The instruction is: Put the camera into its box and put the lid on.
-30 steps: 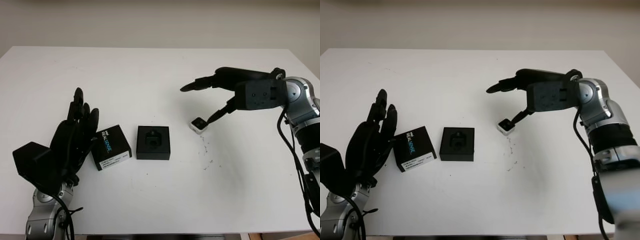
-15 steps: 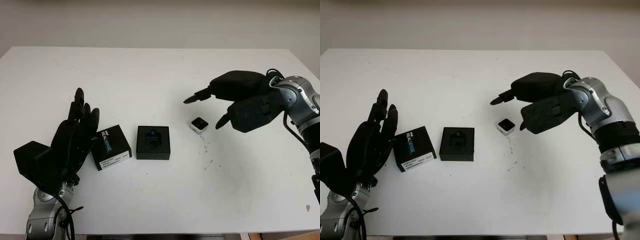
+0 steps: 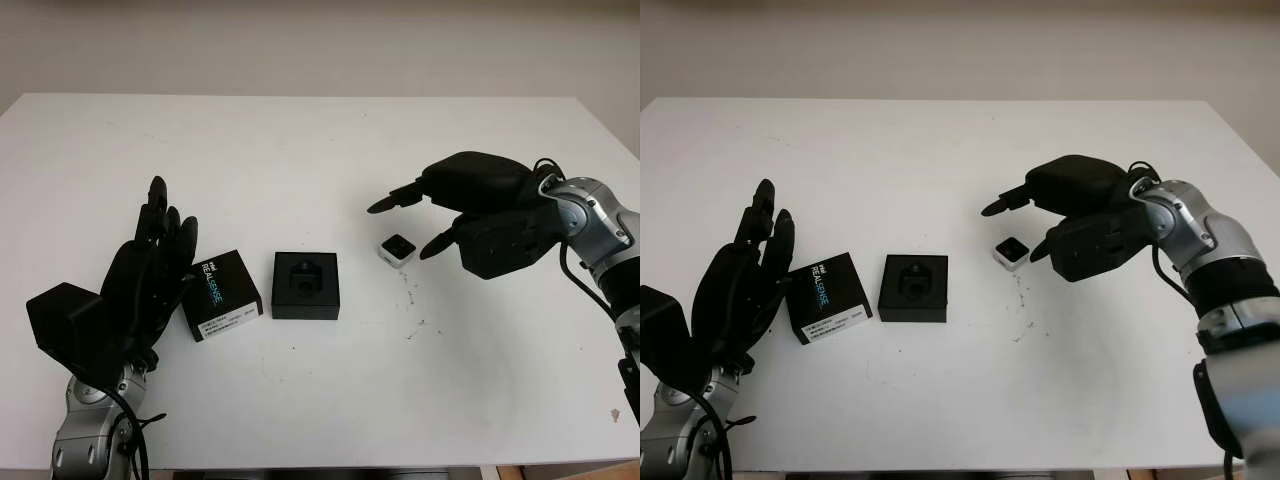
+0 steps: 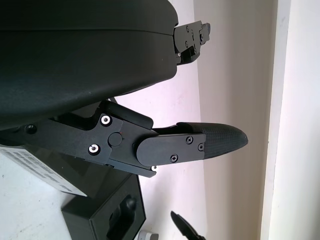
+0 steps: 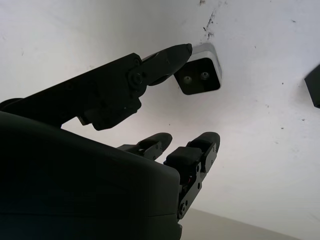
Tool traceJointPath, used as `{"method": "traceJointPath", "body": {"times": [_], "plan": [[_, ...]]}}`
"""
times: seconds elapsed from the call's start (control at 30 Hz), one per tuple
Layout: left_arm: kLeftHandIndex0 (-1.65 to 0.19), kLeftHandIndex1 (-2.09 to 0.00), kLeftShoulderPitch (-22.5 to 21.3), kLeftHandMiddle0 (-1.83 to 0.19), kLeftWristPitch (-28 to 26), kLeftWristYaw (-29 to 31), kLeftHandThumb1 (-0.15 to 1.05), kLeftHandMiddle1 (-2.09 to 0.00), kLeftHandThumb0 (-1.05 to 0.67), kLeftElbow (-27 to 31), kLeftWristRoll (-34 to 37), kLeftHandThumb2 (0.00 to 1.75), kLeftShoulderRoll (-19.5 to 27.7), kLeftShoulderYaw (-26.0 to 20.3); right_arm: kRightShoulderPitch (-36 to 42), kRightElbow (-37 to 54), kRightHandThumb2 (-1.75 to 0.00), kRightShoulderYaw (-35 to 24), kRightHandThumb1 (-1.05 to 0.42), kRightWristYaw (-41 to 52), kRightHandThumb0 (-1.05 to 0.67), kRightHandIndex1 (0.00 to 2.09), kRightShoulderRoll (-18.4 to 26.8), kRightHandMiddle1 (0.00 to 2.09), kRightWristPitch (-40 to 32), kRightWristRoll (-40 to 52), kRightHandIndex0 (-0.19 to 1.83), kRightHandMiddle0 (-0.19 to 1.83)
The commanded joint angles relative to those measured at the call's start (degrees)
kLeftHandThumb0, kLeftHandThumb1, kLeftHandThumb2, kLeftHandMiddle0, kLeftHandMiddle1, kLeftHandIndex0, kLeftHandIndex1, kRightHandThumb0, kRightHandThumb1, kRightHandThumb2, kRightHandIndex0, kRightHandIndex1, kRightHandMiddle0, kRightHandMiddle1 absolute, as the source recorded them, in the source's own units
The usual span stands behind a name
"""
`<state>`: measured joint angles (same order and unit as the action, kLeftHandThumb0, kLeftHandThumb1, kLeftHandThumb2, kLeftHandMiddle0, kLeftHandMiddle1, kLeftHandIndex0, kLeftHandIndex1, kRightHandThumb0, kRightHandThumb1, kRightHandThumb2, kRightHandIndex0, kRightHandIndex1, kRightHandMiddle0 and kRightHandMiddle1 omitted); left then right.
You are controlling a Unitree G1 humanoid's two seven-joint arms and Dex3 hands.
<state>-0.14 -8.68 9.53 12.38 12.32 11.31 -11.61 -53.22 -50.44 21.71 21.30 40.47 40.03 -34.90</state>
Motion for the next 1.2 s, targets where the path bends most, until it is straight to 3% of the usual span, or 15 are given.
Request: {"method": "traceJointPath", "body": {"times": [0.0,0.07,0.17,0.6,0.7,0.87,1.17], "plan": [[0.19,0.0,0.32,0.19,0.24,-0.11,1.05,0.0,-0.7,1.0,-0.05,0.47,0.26,-0.35,0.51,-0.92,-0.06,0.34,-0.83,-0.49,-0.41,0.27,-0.49,0.22,0.03,-0.12,0.46,0.47],[0.19,0.0,0.51,0.19,0.12,-0.2,1.05,0.0,-0.7,1.28,-0.23,0.47,0.34,-0.28,0.58,-1.79,-0.05,0.51,-0.83,-0.42,-0.4,0.71,-0.6,0.51,0.4,0.16,0.24,0.32],[0.19,0.0,0.59,0.19,0.13,-0.38,1.05,0.0,-0.7,1.3,-0.25,0.47,0.28,-0.31,0.35,-2.59,-0.06,0.76,-0.83,0.28,-0.42,1.08,-0.65,0.76,0.22,0.18,0.05,0.17],[0.19,0.0,0.59,0.19,0.11,-0.18,1.05,0.0,-0.69,1.37,-0.44,0.49,0.59,-0.13,1.11,-1.54,-0.06,1.47,-0.86,1.36,-0.4,0.73,-0.74,0.57,-2.45,-0.42,0.16,0.22],[0.19,0.0,0.61,0.19,0.37,0.02,1.05,0.0,-0.69,1.21,-0.32,0.48,0.54,-0.28,1.14,-2.66,-0.05,1.83,-0.85,-0.53,-0.41,0.78,-1.1,0.58,-1.91,-0.94,0.2,0.25],[0.19,0.0,0.63,0.19,0.08,0.04,1.05,0.0,-0.69,1.21,-0.18,0.48,0.43,-0.42,0.96,-4.52,-0.05,2.44,-0.85,-3.19,-0.4,1.06,-1.69,0.75,-0.91,-1.37,0.1,0.21],[0.19,0.0,0.57,0.19,0.29,-0.23,1.05,0.0,-0.68,1.13,-0.21,0.48,0.19,-0.49,0.63,-6.77,-0.06,2.97,-0.87,-5.46,-0.37,1.15,-2.66,0.87,-0.1,-1.63,0.07,0.17]]}}
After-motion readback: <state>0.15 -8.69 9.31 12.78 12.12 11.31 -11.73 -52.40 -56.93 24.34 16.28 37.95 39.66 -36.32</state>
